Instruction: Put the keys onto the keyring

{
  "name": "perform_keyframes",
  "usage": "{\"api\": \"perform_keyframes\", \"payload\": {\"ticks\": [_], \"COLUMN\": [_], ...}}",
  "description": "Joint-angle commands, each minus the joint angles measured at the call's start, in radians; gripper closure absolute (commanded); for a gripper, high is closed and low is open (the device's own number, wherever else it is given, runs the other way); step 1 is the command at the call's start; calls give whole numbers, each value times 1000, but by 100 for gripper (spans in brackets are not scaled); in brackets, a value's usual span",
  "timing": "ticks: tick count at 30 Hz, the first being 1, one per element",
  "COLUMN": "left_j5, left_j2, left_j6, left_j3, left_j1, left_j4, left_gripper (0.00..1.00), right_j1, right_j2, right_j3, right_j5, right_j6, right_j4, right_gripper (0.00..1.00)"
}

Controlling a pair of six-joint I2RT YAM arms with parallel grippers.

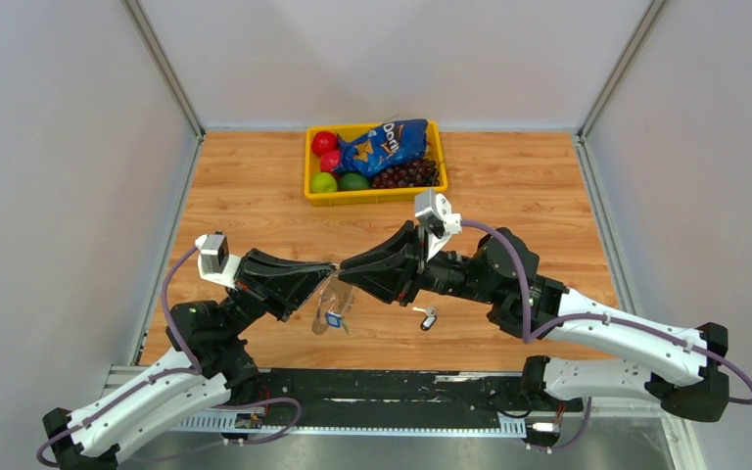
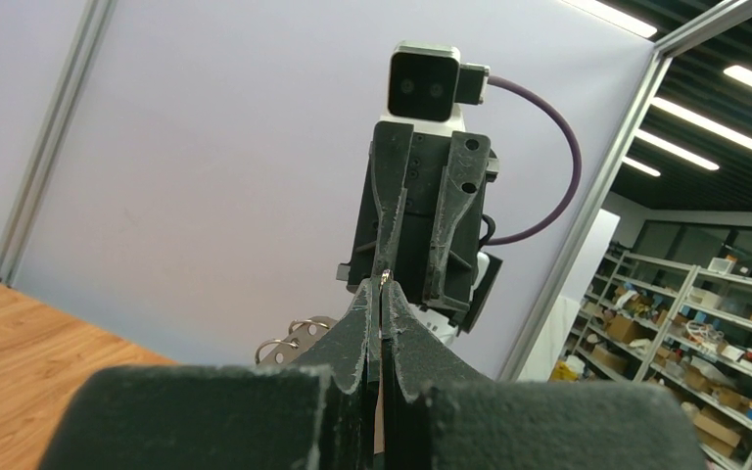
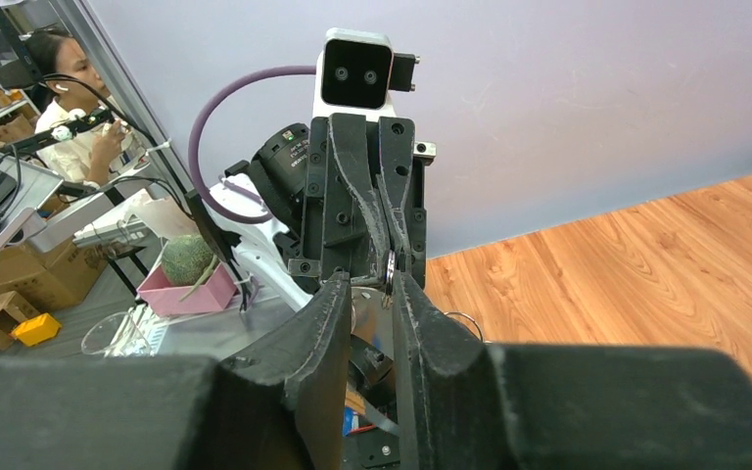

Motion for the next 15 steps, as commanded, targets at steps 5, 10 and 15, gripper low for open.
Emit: {"api": "perform_keyframes", "payload": {"ticks": [5, 10, 15], "left_j5": [-5, -8, -14], "left_j2": [-12, -14, -15], "left_j6": [-1, -2, -1], "left_j3": [6, 6, 4], "left_j1": [-3, -3, -2], "left_j4": [45, 45, 45], "left_gripper": [100, 100, 100], "right_j1": [13, 19, 25], "right_j2": [-11, 6, 19], "right_j3": [9, 15, 24], "right_j5": [24, 21, 25], "right_j6": [-1, -1, -4], "right_j4": [-10, -11, -17], "right_gripper": [75, 75, 77]}}
